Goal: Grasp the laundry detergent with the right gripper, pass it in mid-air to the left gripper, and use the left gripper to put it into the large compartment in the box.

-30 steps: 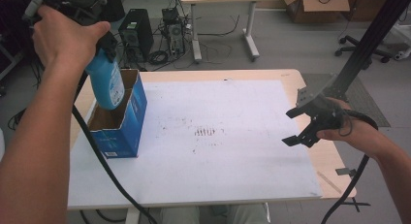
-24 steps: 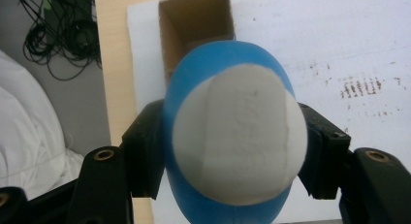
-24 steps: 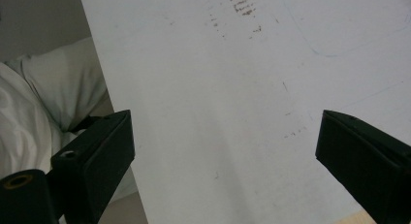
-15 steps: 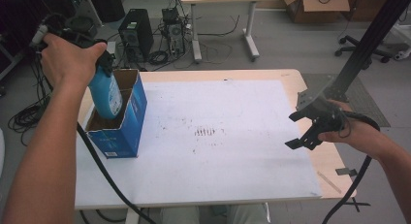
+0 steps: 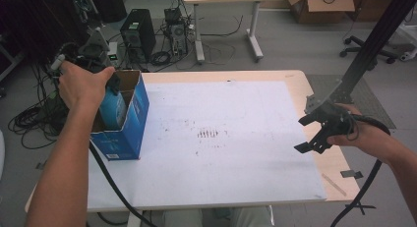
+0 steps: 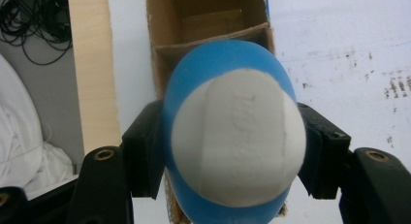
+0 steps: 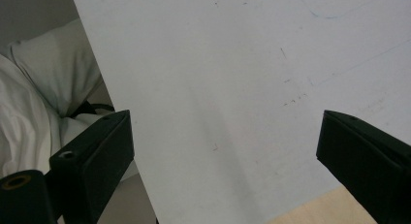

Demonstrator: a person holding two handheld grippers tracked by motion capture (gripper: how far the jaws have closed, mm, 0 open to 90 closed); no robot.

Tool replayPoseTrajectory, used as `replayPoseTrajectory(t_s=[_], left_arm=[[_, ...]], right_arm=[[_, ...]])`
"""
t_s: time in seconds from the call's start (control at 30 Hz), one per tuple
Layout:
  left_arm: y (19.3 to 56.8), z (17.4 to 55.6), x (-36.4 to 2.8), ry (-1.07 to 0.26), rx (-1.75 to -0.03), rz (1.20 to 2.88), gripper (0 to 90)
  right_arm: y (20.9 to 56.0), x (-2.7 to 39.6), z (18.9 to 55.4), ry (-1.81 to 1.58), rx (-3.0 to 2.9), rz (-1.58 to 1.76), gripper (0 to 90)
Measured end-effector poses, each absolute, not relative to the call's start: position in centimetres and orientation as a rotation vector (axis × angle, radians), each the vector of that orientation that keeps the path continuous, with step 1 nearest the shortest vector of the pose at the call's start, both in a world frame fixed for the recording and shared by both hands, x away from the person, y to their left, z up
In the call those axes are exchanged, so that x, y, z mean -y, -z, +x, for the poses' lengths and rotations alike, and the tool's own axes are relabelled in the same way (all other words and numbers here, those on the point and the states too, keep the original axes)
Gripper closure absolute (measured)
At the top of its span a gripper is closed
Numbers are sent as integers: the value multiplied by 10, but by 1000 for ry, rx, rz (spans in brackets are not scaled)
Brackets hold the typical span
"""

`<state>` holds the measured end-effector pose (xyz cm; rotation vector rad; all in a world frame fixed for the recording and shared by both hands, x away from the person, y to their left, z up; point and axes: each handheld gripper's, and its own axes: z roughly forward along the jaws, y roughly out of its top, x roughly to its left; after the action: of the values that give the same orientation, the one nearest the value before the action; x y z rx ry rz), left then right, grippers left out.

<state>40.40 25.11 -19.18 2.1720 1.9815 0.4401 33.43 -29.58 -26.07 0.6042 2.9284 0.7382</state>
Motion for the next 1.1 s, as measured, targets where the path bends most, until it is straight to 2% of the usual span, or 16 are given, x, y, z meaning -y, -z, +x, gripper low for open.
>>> replayPoseTrajectory(t_s=[0.37, 1.1], left_arm=[[234, 403, -257, -440, -1978, 2196, 378], [273, 408, -258, -384, -1982, 2241, 377]], right_arm=[[265, 301, 333, -739, -2925, 635, 62], [271, 301, 332, -731, -2919, 658, 63]])
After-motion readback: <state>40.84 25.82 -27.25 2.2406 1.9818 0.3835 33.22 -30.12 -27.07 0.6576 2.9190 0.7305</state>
